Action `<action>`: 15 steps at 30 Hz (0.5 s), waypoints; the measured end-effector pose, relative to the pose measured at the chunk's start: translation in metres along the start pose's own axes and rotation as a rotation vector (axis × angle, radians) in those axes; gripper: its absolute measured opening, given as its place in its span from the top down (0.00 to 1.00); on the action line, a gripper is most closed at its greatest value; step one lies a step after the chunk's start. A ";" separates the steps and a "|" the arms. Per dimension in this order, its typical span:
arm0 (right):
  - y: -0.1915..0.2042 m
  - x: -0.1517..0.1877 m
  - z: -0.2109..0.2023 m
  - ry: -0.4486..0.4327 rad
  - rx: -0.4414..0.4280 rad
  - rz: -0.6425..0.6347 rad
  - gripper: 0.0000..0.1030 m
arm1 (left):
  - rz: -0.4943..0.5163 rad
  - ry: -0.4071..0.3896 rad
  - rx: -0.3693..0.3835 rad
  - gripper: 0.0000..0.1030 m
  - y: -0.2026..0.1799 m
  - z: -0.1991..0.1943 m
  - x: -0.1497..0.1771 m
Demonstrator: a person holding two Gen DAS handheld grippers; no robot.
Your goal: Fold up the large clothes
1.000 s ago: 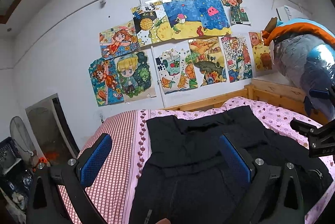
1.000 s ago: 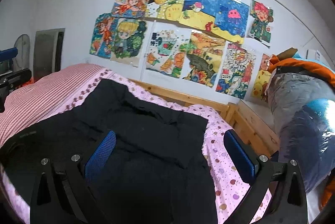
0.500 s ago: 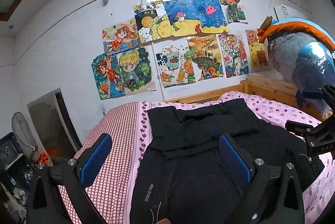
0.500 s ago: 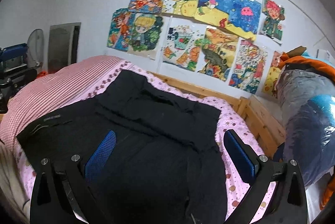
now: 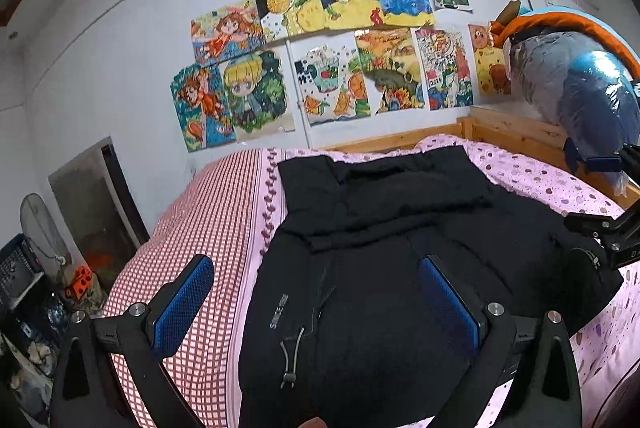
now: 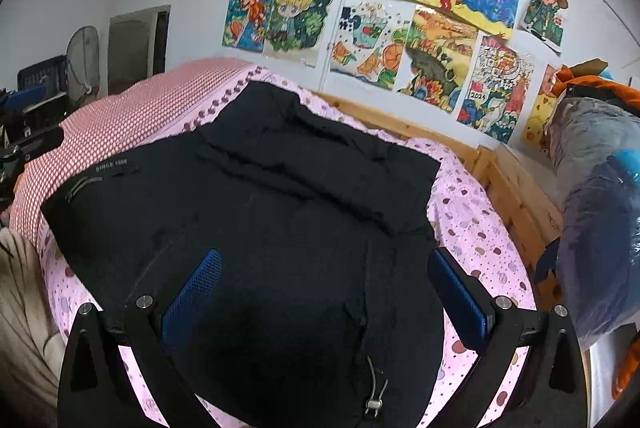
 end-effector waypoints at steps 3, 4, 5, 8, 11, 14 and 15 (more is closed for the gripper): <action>0.007 0.004 0.001 0.006 -0.008 -0.022 0.02 | -0.004 0.011 0.000 0.00 0.003 0.002 0.007; 0.008 0.004 0.000 0.007 -0.013 -0.026 0.02 | -0.002 0.017 -0.003 0.00 0.004 0.003 0.010; 0.012 0.006 0.000 0.008 -0.023 -0.036 0.02 | 0.001 0.024 -0.005 0.00 0.005 0.004 0.012; 0.020 0.010 0.000 0.021 -0.019 -0.074 0.02 | 0.007 0.037 -0.005 0.00 0.007 0.006 0.018; 0.028 0.016 0.002 0.048 -0.005 -0.122 0.02 | 0.010 0.037 -0.006 0.00 0.008 0.007 0.022; 0.035 0.019 0.000 0.051 0.003 -0.158 0.02 | 0.015 0.044 0.006 0.00 0.006 0.009 0.025; 0.037 0.018 -0.002 0.046 0.000 -0.163 0.02 | 0.018 0.046 0.016 0.00 0.005 0.009 0.027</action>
Point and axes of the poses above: each gripper's, at about its wrist camera, not at the fingertips, and z roughly the way its jaws point, y to its left, x to its underside, the point moved 8 cm from there along z, roughly the way its jaws point, and after that the axes turned 4 degrees about x, right-handed, at the moved point
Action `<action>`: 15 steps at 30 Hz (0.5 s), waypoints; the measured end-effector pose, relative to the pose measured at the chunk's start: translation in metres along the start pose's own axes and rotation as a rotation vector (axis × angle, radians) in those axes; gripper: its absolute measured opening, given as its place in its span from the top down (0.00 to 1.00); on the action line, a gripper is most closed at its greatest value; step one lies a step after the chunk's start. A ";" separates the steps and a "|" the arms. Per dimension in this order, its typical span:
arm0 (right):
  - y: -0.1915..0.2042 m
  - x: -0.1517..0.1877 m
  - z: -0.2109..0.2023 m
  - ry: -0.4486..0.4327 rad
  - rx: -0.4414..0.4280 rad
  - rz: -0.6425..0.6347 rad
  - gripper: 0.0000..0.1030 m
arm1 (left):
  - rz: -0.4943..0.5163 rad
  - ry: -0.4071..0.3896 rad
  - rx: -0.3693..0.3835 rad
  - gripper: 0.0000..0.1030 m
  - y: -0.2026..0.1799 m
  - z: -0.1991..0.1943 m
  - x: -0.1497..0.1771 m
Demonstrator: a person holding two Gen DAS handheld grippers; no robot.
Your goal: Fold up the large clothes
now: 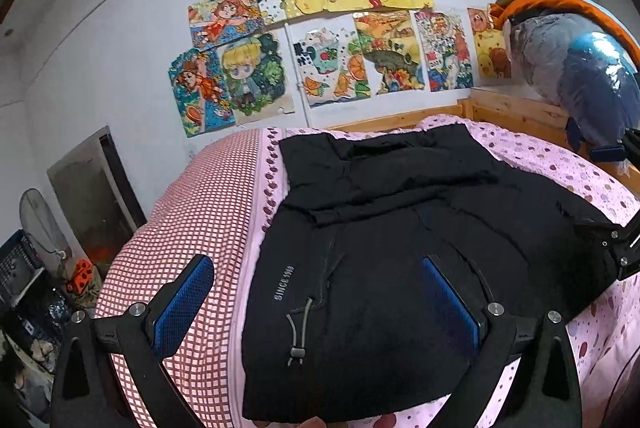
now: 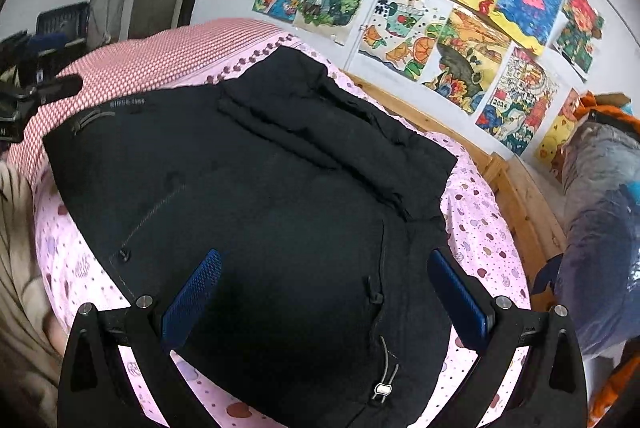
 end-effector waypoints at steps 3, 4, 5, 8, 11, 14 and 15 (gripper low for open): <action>0.004 0.001 -0.003 -0.011 0.000 -0.022 0.02 | 0.021 0.009 0.033 0.00 -0.004 0.002 0.005; 0.004 0.002 -0.003 -0.009 0.003 -0.029 0.02 | 0.031 0.013 0.040 0.00 -0.006 0.002 0.007; 0.006 0.002 -0.004 -0.009 0.004 -0.036 0.02 | 0.039 0.017 0.045 0.00 -0.007 0.002 0.008; 0.007 0.004 -0.004 -0.008 0.002 -0.045 0.02 | 0.056 0.028 0.062 0.00 -0.008 0.003 0.011; 0.005 0.006 -0.003 0.001 -0.007 -0.043 0.02 | 0.076 0.041 0.062 0.00 -0.009 0.003 0.015; 0.007 0.012 0.000 0.027 -0.032 -0.052 0.02 | 0.084 0.062 0.053 0.00 -0.010 0.004 0.021; 0.010 0.016 0.001 0.048 -0.059 -0.060 0.02 | 0.085 0.070 0.049 0.00 -0.010 0.004 0.022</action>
Point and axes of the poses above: each gripper's, at about its wrist camera, not at the fingertips, and z roughly the way its jaws point, y to its left, x to its underside, the point moved 8 cm from there along z, roughly the way its jaws point, and after that the axes turned 4 degrees about x, right-handed, at the moved point
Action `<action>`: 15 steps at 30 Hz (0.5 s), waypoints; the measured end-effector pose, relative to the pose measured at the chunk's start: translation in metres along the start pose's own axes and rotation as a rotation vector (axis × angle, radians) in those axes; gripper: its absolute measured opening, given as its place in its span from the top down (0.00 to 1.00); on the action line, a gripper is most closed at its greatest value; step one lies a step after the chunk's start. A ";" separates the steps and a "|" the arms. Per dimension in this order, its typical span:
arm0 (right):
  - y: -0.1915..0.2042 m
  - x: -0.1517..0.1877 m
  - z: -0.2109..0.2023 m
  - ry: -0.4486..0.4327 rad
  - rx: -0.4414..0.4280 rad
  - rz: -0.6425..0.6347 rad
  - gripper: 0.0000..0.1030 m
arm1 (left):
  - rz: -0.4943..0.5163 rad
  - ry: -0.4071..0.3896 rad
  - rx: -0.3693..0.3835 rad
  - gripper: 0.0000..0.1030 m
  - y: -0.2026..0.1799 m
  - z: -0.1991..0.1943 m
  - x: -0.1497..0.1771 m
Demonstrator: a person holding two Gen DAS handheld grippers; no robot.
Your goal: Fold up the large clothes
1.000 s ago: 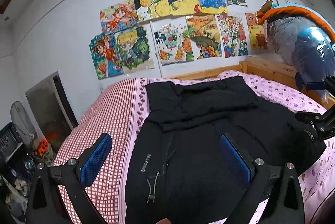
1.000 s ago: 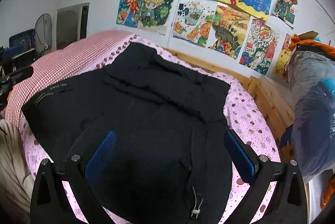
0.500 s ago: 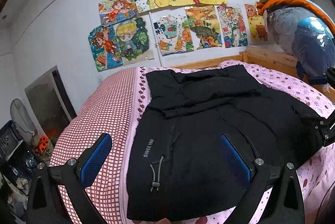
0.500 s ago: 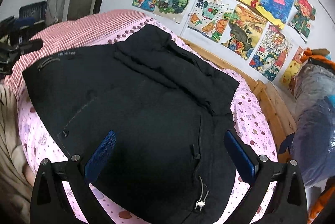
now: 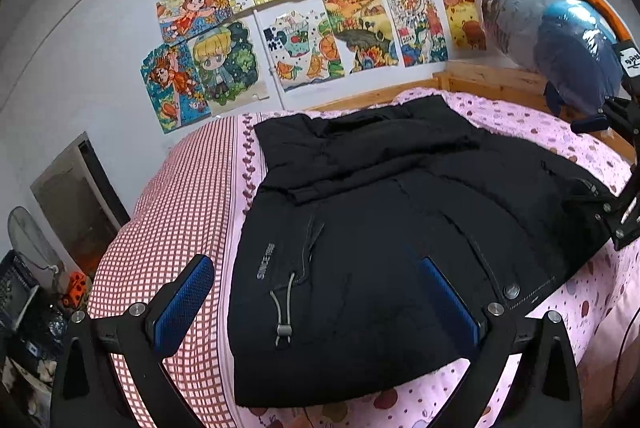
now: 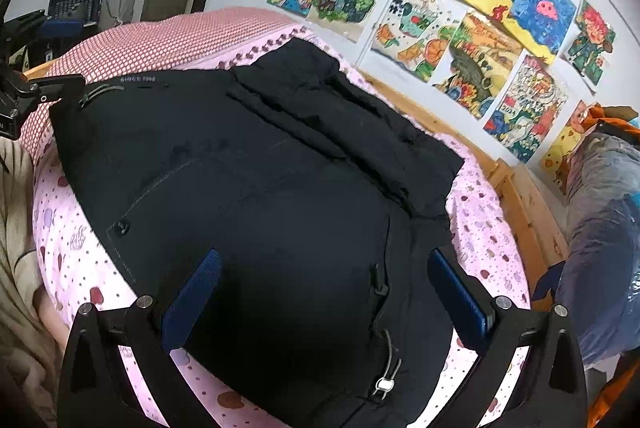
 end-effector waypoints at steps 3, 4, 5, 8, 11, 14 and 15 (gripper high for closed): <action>0.016 0.014 0.005 0.052 -0.101 -0.028 0.02 | 0.009 0.030 0.003 0.00 -0.002 0.002 0.008; 0.024 0.019 0.006 0.069 -0.133 -0.048 0.02 | 0.013 0.038 0.004 0.00 -0.003 0.002 0.010; 0.030 0.024 0.005 0.077 -0.150 -0.071 0.02 | 0.017 0.043 0.004 0.00 -0.003 0.002 0.012; 0.046 0.035 0.000 0.082 -0.170 -0.138 0.02 | 0.025 0.056 0.005 0.00 -0.004 0.003 0.018; 0.048 0.041 -0.001 0.098 -0.174 -0.141 0.02 | 0.030 0.066 0.010 0.00 -0.004 0.004 0.023; 0.042 0.044 0.001 0.120 -0.175 -0.113 0.02 | 0.028 0.073 0.022 0.00 -0.004 0.006 0.025; 0.040 0.045 0.003 0.129 -0.179 -0.108 0.02 | 0.027 0.073 0.028 0.00 -0.003 0.007 0.026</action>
Point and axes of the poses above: each gripper's, at about its wrist camera, not at the fingertips, and z roughly the way its jaws point, y to its left, x to its underside, the point moved 8 cm from there along z, roughly the way its jaws point, and after that the axes turned 4 degrees about x, right-handed, at the moved point
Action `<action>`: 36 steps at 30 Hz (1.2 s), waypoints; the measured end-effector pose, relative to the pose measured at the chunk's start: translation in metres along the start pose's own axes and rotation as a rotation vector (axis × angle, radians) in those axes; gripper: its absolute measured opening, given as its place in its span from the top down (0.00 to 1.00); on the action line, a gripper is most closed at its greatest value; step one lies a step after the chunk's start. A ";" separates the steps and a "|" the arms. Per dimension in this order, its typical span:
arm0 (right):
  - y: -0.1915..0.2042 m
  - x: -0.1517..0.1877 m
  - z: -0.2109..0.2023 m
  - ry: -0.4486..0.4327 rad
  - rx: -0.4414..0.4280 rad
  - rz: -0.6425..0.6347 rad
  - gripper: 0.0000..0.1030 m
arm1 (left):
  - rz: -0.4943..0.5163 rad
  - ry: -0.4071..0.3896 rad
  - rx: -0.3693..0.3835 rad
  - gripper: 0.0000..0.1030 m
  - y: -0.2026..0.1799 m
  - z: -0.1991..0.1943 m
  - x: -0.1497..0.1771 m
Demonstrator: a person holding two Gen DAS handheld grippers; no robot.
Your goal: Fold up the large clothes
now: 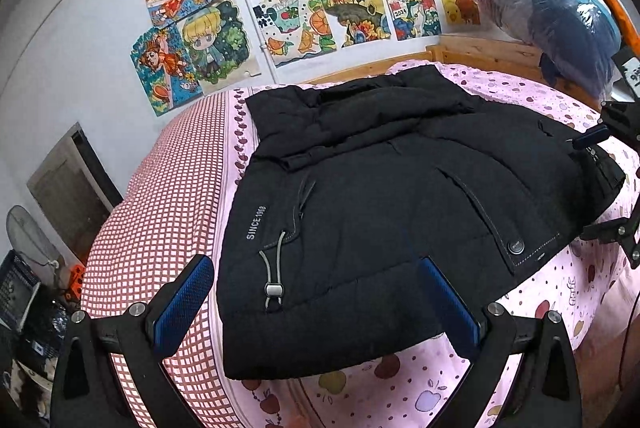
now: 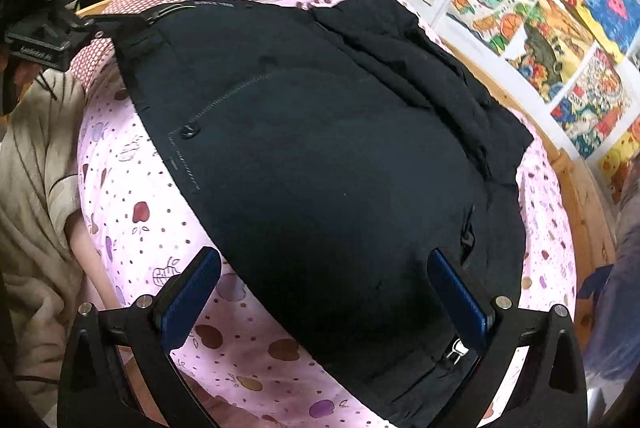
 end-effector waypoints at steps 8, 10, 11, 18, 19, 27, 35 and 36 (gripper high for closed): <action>-0.006 0.015 0.014 0.071 0.009 -0.038 0.02 | 0.040 -0.004 0.055 0.00 -0.006 0.002 0.010; -0.004 0.019 0.016 0.090 0.017 -0.056 0.02 | 0.036 -0.018 0.123 0.00 -0.010 -0.001 0.012; -0.002 0.020 0.017 0.099 0.015 -0.062 0.02 | 0.032 -0.029 0.153 0.00 -0.012 -0.004 0.014; 0.001 0.023 0.019 0.120 0.011 -0.067 0.02 | 0.179 -0.078 0.182 0.00 -0.027 -0.012 0.033; 0.001 0.023 0.019 0.119 0.011 -0.065 0.02 | 0.203 -0.075 0.177 0.00 -0.030 -0.010 0.035; -0.008 0.022 0.022 0.114 0.004 -0.043 0.02 | 0.333 0.036 0.009 0.00 -0.036 0.029 0.047; -0.019 0.031 0.026 0.117 0.093 -0.082 0.02 | 0.299 0.019 -0.070 0.00 -0.023 0.033 0.041; -0.021 0.033 0.027 0.117 0.110 -0.087 0.02 | 0.292 0.013 -0.078 0.00 -0.021 0.033 0.039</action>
Point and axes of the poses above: each gripper's, at about its wrist camera, not at the fingertips, and z roughly the way its jaws point, y to its left, x to its underside, the point moved 8 cm from there along z, roughly the way its jaws point, and after that the axes turned 4 degrees about x, right-handed, at the moved point
